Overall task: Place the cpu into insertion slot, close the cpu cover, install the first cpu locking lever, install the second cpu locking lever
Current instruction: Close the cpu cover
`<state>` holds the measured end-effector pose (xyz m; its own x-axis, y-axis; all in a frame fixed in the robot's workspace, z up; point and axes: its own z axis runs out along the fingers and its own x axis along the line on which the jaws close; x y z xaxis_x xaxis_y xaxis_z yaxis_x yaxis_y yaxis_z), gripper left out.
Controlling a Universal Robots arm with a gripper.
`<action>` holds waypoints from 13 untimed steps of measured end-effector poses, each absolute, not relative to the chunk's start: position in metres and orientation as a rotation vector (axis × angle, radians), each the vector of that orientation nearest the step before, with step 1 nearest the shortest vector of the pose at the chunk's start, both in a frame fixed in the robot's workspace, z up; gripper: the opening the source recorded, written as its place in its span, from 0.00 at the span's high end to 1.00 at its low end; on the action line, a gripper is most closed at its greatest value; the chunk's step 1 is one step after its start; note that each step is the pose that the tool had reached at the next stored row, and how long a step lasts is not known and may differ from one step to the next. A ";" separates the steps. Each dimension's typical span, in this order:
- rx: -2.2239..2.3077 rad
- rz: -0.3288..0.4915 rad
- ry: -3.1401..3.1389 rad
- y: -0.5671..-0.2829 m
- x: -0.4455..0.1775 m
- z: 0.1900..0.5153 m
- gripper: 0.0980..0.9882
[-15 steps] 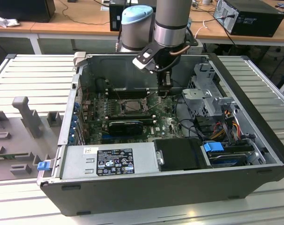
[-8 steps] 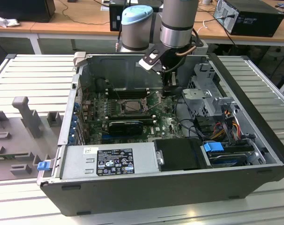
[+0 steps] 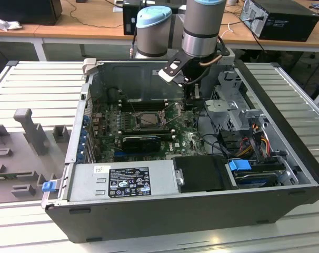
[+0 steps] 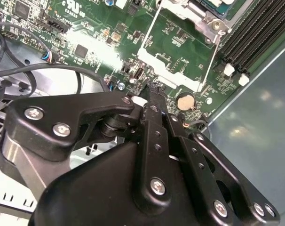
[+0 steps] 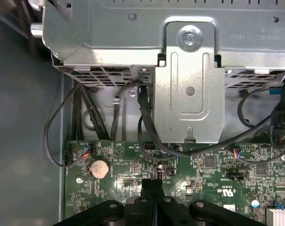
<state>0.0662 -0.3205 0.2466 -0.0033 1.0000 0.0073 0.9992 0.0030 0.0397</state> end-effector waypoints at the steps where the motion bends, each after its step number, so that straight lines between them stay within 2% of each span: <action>1: 2.202 0.051 2.209 -0.320 0.066 0.246 0.99; 13: 2.202 0.050 2.211 -0.320 0.059 0.246 0.99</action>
